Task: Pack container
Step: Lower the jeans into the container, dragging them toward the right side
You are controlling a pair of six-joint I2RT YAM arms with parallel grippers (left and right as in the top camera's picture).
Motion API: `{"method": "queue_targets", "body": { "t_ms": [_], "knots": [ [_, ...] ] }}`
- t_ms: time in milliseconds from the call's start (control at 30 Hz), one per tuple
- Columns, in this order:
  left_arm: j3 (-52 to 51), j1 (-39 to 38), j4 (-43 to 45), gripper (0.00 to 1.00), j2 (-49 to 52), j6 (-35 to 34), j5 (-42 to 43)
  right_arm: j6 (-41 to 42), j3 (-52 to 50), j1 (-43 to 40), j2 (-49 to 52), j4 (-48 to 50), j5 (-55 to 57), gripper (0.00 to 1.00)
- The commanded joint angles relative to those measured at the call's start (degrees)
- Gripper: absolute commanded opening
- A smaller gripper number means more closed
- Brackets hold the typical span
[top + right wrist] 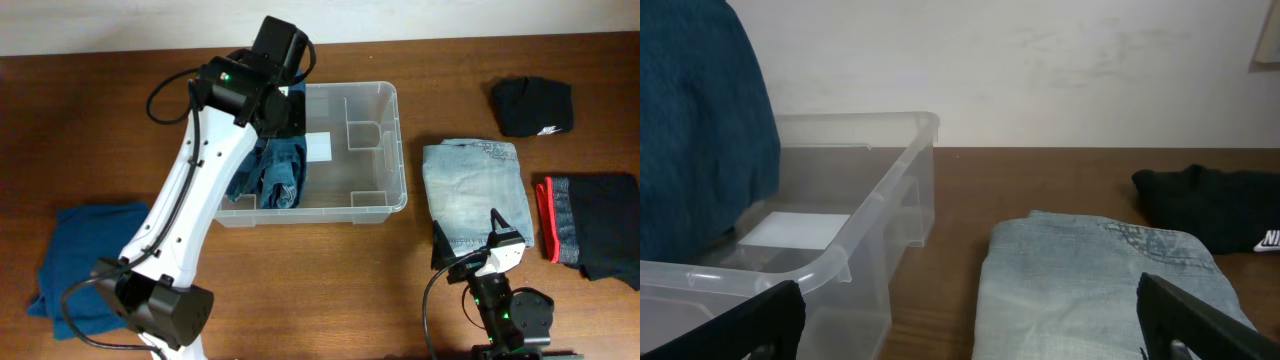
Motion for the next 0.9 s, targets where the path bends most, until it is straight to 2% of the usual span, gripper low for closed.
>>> {"method": "queue_targets", "body": {
  "t_ms": [0, 333, 500, 633, 700, 867],
  "knots": [
    [1.8, -0.1, 1.4, 0.01, 0.1, -0.2, -1.5, 0.0, -0.3, -0.4, -0.5, -0.4, 0.5, 0.98],
    [1.8, -4.1, 4.9, 0.01, 3.0, -0.2, -1.7, 0.0, -0.3, -0.4, -0.5, -0.4, 0.5, 0.98],
    [1.8, -5.5, 4.8, 0.01, 5.2, -0.4, -5.3, 0.0, -0.3, -0.4, -0.5, -0.4, 0.5, 0.99],
    [1.8, -5.6, 4.8, 0.04, 7.0, -0.3, -5.8, 0.0, -0.3, -0.4, -0.5, -0.4, 0.5, 0.99],
    [1.8, -5.6, 4.8, 0.08, 7.7, -0.3, -5.8, 0.0, -0.3, -0.4, -0.5, -0.4, 0.5, 0.99],
    [1.8, -5.6, 4.8, 0.33, 9.2, -0.3, -5.7, 0.0, -0.3, -0.4, -0.5, -0.4, 0.5, 0.99]
  ]
}}
